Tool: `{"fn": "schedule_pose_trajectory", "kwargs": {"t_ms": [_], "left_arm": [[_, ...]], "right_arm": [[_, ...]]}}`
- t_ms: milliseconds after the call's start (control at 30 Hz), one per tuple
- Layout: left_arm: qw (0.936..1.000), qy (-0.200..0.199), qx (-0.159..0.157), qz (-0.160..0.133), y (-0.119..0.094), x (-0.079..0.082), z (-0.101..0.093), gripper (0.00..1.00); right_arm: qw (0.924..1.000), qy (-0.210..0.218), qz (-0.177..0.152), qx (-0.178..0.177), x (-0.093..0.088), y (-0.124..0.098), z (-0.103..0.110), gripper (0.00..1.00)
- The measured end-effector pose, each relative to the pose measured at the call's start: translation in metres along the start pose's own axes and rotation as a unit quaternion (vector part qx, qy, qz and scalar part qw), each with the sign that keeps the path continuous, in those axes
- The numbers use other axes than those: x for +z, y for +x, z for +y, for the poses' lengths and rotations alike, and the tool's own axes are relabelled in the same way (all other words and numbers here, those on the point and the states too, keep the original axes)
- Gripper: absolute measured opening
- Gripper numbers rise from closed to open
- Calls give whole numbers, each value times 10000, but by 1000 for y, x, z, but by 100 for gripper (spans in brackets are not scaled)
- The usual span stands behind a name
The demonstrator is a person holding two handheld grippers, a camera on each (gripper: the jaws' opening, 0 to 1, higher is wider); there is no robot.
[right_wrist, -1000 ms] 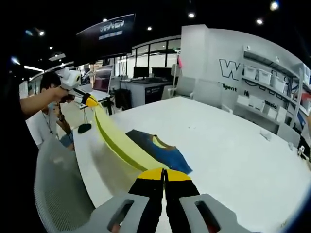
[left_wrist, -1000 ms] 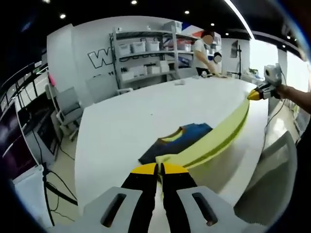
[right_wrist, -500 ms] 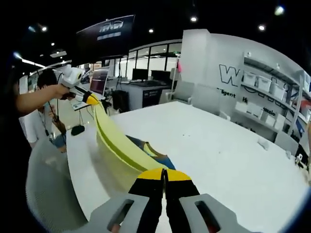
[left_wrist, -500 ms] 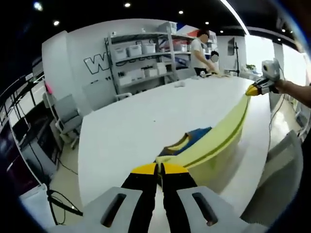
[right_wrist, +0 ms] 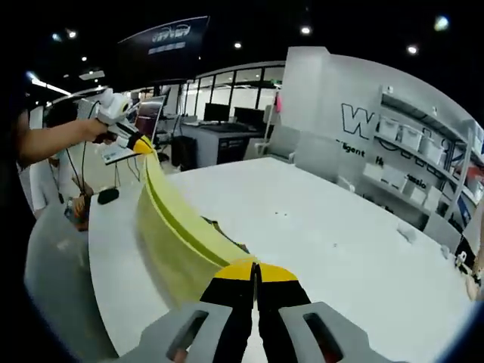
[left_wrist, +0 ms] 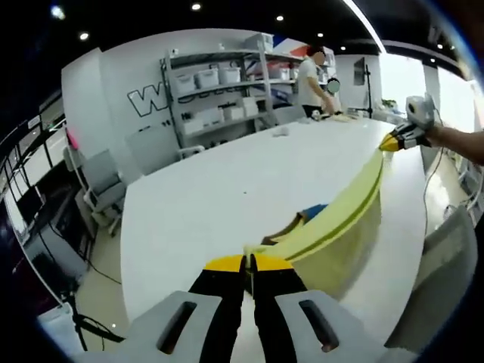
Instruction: Fold the garment on the visible template until the final outline fits inside the template.
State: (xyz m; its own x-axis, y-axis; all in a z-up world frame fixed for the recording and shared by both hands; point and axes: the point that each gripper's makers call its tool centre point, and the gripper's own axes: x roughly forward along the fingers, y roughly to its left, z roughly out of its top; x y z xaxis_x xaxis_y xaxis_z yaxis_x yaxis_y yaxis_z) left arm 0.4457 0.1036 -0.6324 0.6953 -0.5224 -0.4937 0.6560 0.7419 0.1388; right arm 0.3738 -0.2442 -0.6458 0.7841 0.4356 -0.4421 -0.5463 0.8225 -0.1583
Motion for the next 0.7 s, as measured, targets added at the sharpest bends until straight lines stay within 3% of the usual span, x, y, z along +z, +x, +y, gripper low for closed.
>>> {"fn": "schedule_pose_trajectory", "kwargs": {"t_ms": [700], "left_arm": [[9960,-724,-333,407,65,-34,21,8]], "right_arm": [[9985,-237,487,-43,-33,67,-27,0]]}}
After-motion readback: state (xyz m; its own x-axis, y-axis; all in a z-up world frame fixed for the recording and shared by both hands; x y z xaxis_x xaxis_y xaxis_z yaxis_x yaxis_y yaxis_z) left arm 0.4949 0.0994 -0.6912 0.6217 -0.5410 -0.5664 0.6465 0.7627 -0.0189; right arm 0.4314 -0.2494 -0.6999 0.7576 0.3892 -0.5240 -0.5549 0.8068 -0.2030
